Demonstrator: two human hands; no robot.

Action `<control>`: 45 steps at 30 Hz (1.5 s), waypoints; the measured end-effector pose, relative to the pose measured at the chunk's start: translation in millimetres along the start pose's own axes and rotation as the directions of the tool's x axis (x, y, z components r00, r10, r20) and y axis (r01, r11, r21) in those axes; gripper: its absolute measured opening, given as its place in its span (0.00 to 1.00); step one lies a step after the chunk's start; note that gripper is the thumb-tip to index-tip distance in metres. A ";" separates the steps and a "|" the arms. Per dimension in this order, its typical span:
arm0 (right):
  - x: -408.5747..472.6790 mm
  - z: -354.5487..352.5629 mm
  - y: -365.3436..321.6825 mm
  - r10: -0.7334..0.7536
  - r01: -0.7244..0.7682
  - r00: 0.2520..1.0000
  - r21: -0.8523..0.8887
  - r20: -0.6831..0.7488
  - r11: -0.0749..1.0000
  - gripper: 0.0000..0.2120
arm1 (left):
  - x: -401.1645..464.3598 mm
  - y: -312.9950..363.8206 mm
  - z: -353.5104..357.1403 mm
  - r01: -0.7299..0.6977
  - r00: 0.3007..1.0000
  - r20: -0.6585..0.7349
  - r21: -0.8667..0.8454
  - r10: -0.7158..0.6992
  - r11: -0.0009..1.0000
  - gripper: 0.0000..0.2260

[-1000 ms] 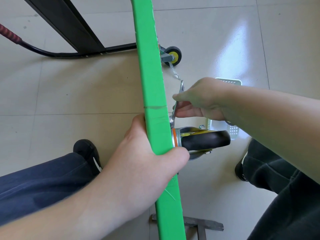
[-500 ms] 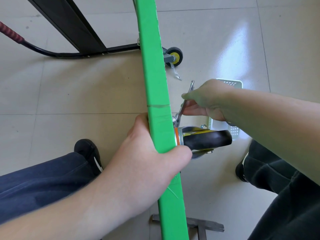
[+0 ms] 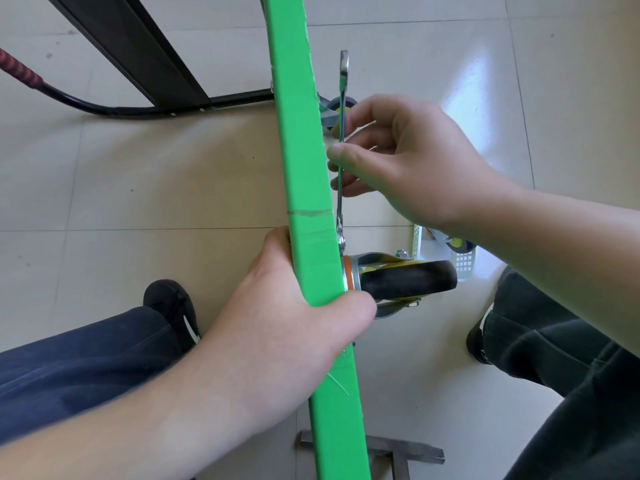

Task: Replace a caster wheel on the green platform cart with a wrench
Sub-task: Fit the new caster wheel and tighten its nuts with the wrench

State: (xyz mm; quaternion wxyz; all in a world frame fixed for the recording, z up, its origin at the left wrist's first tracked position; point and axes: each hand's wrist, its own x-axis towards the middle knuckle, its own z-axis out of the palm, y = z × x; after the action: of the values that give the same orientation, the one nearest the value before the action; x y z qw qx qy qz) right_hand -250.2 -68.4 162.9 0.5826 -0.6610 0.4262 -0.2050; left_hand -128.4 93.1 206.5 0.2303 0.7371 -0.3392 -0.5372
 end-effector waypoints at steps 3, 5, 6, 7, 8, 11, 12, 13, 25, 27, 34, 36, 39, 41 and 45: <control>-2.6 0.0 1.9 -0.023 0.023 1.000 0.004 0.011 1.000 0.09 | -0.1 0.5 0.3 0.000 1.000 -0.005 0.003 0.000 1.000 0.17; -5.3 0.5 2.5 -0.038 0.038 0.999 0.013 0.026 0.999 0.09 | -0.1 0.9 0.1 -0.001 1.000 0.001 -0.006 0.001 1.000 0.17; -6.5 0.6 2.7 -0.047 0.047 0.998 0.013 0.035 0.999 0.09 | 0.1 1.2 0.5 -0.001 1.000 0.005 -0.011 0.001 1.000 0.17; -7.3 0.5 3.1 -0.055 0.055 0.998 0.014 0.041 0.998 0.09 | 0.1 0.9 0.5 -0.004 1.000 0.005 -0.014 0.004 1.000 0.17; -8.0 0.4 3.3 -0.063 0.062 0.997 0.017 0.048 0.998 0.09 | 0.0 0.1 0.6 -0.007 1.000 0.003 -0.011 0.007 1.000 0.17; -9.9 -1.2 3.0 -0.105 0.101 0.991 0.049 0.078 0.994 0.09 | 0.3 -1.3 0.1 -0.012 1.000 0.002 -0.001 0.012 1.000 0.18; -10.7 -1.9 2.6 -0.121 0.116 0.989 0.061 0.088 0.991 0.09 | 0.4 -1.6 0.1 -0.012 1.000 0.005 -0.005 0.012 1.000 0.18; -11.8 -2.5 2.2 -0.135 0.129 0.986 0.073 0.097 0.989 0.08 | 0.7 -1.8 -0.1 -0.012 1.000 0.009 -0.008 0.012 1.000 0.19; -23.0 -6.7 12.4 -0.193 0.185 0.967 0.063 0.163 0.981 0.12 | 0.0 0.5 0.3 -0.010 1.000 0.016 -0.016 0.010 1.000 0.18; -22.5 -5.4 13.5 -0.185 0.176 0.971 0.074 0.153 0.982 0.10 | -0.1 2.0 0.5 -0.006 1.000 0.011 -0.009 0.007 1.000 0.18; -14.7 2.5 19.7 0.038 -0.046 0.998 0.202 0.043 0.978 0.07 | -0.5 0.9 0.6 0.006 1.000 0.003 0.010 -0.006 1.000 0.17; -9.3 8.0 22.6 0.151 -0.147 0.989 0.263 0.005 0.954 0.07 | -0.1 0.9 0.9 0.002 1.000 0.012 0.009 -0.003 1.000 0.19; 1.0 11.9 29.8 0.305 -0.287 0.952 0.321 -0.005 0.903 0.12 | 0.8 1.1 1.1 -0.005 1.000 0.003 0.000 0.005 1.000 0.20; 7.4 12.8 35.7 0.400 -0.384 0.916 0.349 0.029 0.855 0.15 | 0.6 0.1 0.5 0.001 1.000 0.000 0.006 -0.001 1.000 0.19; 12.5 13.6 41.6 0.556 -0.553 0.824 0.364 0.109 0.749 0.15 | -2.0 1.7 3.2 -0.022 0.999 -0.028 0.042 0.023 0.999 0.25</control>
State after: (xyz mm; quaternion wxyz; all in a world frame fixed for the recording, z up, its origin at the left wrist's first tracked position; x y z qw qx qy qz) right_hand -246.4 -68.6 117.5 0.7323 -0.3783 0.5567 -0.1036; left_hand -132.3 93.6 207.9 0.2258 0.7454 -0.3553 -0.5169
